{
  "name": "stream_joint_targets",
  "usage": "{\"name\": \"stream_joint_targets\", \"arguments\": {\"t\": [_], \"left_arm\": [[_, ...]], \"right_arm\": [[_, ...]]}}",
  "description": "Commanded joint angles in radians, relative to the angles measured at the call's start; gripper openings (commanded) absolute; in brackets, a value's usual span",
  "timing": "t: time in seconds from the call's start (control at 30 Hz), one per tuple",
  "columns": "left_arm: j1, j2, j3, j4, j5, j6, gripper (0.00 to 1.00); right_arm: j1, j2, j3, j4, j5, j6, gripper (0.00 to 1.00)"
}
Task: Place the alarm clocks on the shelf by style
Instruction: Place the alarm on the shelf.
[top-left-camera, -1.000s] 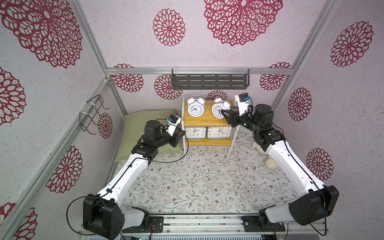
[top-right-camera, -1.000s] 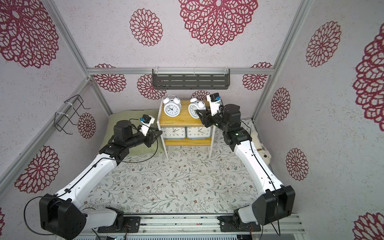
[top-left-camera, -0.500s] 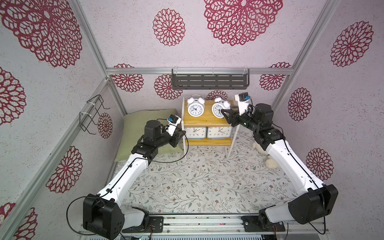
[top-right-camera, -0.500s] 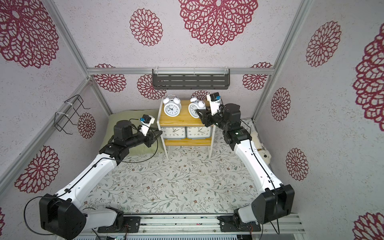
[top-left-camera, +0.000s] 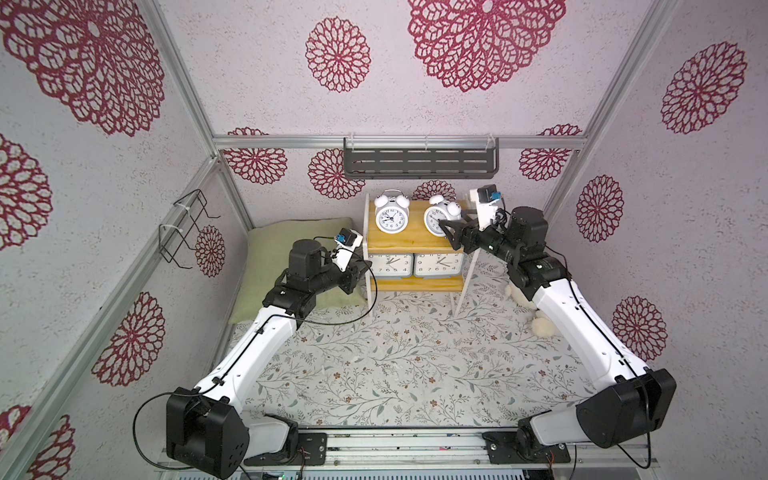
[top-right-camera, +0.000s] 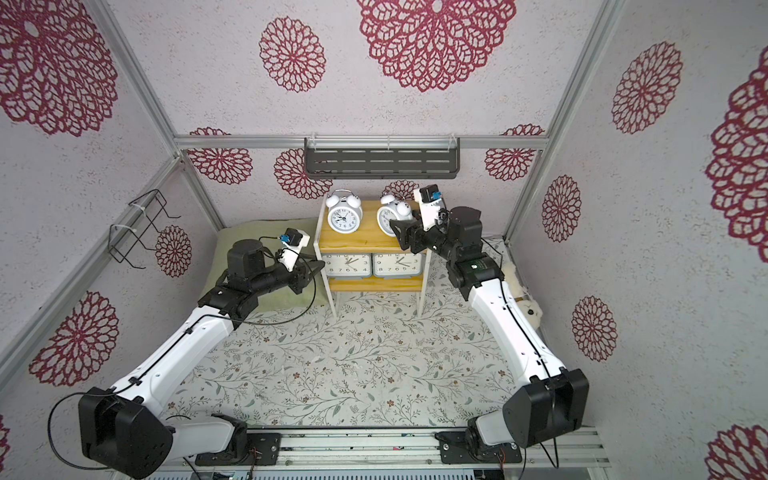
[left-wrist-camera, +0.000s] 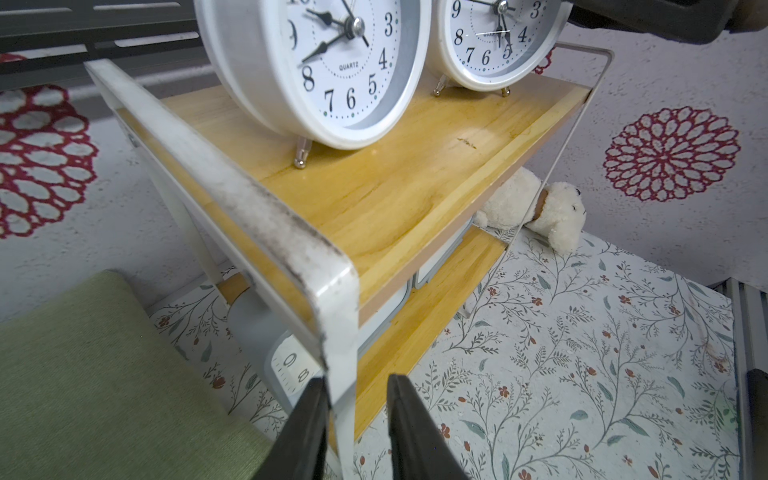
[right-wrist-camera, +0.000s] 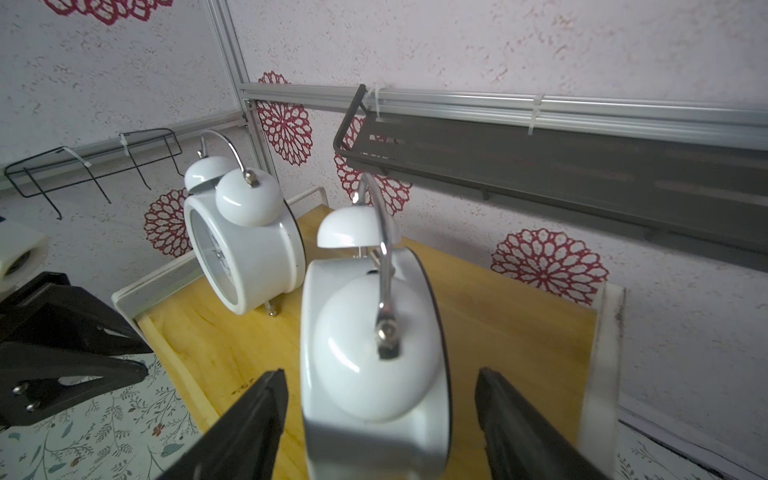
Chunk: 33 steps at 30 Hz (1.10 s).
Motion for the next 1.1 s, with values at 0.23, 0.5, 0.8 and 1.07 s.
{"name": "stream_joint_targets", "arguments": {"t": [0.23,0.5,0.8,1.07], "left_arm": [[0.006,0.006,0.02,-0.011,0.026,0.01,0.31],[0.006,0.009,0.02,-0.008,0.03,0.006,0.31],[0.006,0.011,0.023,-0.011,0.033,0.004,0.31],[0.007,0.012,0.025,-0.012,0.031,0.007,0.31]], "right_arm": [[-0.005,-0.078,-0.016,0.027,0.082,-0.036,0.82],[-0.005,-0.122,-0.054,-0.001,0.15,-0.068,0.84],[-0.004,-0.112,-0.042,-0.029,0.173,-0.089,0.84],[-0.004,-0.115,-0.046,-0.037,0.189,-0.099,0.84]]}}
